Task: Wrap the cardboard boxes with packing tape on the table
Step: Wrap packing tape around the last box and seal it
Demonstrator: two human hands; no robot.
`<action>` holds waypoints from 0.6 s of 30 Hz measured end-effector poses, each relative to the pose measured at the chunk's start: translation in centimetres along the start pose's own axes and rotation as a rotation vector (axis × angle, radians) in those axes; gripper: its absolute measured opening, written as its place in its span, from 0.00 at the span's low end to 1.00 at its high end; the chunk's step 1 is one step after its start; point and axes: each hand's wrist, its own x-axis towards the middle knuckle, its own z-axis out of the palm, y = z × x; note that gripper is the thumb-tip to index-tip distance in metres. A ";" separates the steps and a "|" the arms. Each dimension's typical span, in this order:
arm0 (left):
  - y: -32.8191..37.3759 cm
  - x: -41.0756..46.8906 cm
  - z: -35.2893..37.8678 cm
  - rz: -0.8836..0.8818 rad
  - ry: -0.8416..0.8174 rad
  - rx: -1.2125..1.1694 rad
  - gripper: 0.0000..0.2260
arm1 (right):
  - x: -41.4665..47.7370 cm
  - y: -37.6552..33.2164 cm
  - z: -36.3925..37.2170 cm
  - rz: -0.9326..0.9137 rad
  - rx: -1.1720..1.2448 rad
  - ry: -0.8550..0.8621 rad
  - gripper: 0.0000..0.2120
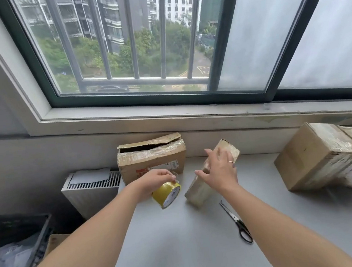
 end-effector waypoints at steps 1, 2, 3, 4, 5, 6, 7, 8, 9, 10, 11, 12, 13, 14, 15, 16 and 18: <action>0.4 0.3 0.2 0.007 0.009 0.008 0.08 | 0.4 0.4 -0.2 0.040 -0.026 -0.022 0.40; 0.8 0.6 0.4 0.011 0.022 0.013 0.08 | 0.8 0.8 -0.3 0.078 -0.045 -0.047 0.43; 1.3 1.0 0.7 0.012 0.031 0.001 0.08 | 1.2 1.3 -0.6 0.106 -0.044 -0.070 0.44; 1.7 1.5 1.1 0.009 0.036 -0.033 0.07 | 1.7 1.9 -0.9 0.120 -0.018 -0.089 0.44; 2.3 2.0 1.7 0.004 0.037 -0.077 0.07 | 2.2 2.6 -1.3 0.118 0.019 -0.102 0.42; 2.8 2.5 2.3 -0.003 0.040 -0.105 0.07 | 2.6 3.3 -1.7 0.103 0.056 -0.108 0.40; 3.4 3.0 3.1 -0.005 0.044 -0.115 0.07 | 3.1 4.1 -2.3 0.083 0.085 -0.109 0.38; 4.0 3.5 4.0 -0.002 0.048 -0.116 0.07 | 3.6 4.9 -2.8 0.062 0.105 -0.108 0.34; 4.7 3.9 5.0 0.004 0.048 -0.115 0.07 | 4.2 5.8 -3.3 0.041 0.122 -0.106 0.30; 5.5 4.3 5.9 0.011 0.047 -0.114 0.07 | 4.8 6.5 -3.9 0.022 0.141 -0.102 0.27; 6.2 4.8 6.8 0.019 0.048 -0.113 0.07 | 5.4 7.2 -4.4 0.010 0.160 -0.096 0.24; 6.9 5.3 7.6 0.027 0.056 -0.110 0.07 | 5.9 7.9 -5.0 0.004 0.177 -0.086 0.22; 7.7 5.9 8.3 0.034 0.064 -0.106 0.07 | 6.4 8.6 -5.7 0.001 0.190 -0.073 0.19; 8.6 6.3 9.1 0.040 0.071 -0.102 0.07 | 6.7 9.4 -6.3 -0.005 0.194 -0.056 0.17; 9.4 6.8 9.9 0.047 0.075 -0.090 0.07 | 7.0 10.2 -7.0 -0.018 0.182 -0.040 0.15; 10.2 7.3 10.7 0.050 0.081 -0.074 0.07 | 7.1 11.2 -7.7 -0.035 0.157 -0.035 0.14; 11.9 8.2 12.4 0.050 0.086 -0.044 0.07 | 7.3 13.4 -9.0 -0.082 0.079 -0.042 0.13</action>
